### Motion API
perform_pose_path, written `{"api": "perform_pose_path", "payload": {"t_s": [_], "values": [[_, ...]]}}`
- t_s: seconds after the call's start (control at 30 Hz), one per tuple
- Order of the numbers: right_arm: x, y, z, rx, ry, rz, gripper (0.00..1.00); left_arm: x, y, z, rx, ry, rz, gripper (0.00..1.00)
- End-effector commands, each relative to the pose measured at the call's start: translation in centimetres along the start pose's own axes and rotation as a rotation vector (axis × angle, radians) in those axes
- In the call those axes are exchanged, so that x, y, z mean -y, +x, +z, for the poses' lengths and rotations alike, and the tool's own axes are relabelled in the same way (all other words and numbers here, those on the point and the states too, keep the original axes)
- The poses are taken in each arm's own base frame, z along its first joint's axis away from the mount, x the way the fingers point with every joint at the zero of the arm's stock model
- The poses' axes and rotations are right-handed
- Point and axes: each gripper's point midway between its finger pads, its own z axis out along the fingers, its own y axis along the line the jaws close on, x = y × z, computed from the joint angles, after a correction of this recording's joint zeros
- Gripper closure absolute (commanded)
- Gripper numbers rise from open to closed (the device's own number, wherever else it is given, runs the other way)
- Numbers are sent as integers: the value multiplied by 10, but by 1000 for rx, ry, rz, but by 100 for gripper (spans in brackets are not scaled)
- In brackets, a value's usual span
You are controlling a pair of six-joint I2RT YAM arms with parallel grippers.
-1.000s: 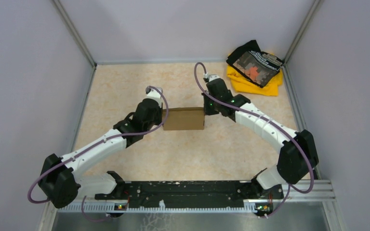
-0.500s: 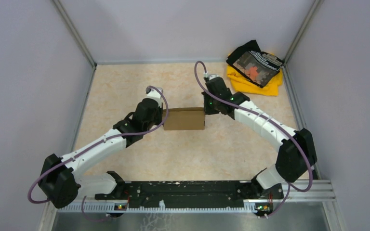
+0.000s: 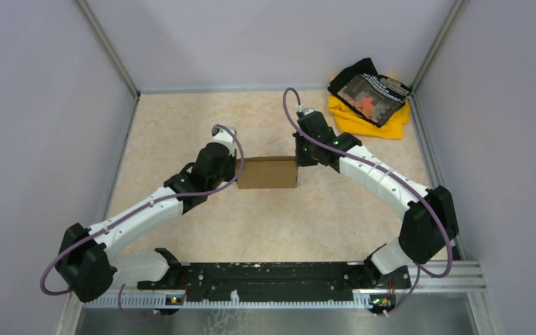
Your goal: Fold the paper box
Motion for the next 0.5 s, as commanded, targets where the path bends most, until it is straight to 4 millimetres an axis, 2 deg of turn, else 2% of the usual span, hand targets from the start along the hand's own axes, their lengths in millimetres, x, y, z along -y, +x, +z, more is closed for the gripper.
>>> {"api": "perform_pose_path", "payload": {"t_s": [0.0,0.47], "values": [[-32,-12,-2,28,-120,11,100,30,1,-1,-22,135,-18,96],[-27,-3,3,21,-113,-14,100,28,5,3,-32,119,-20,96]]}}
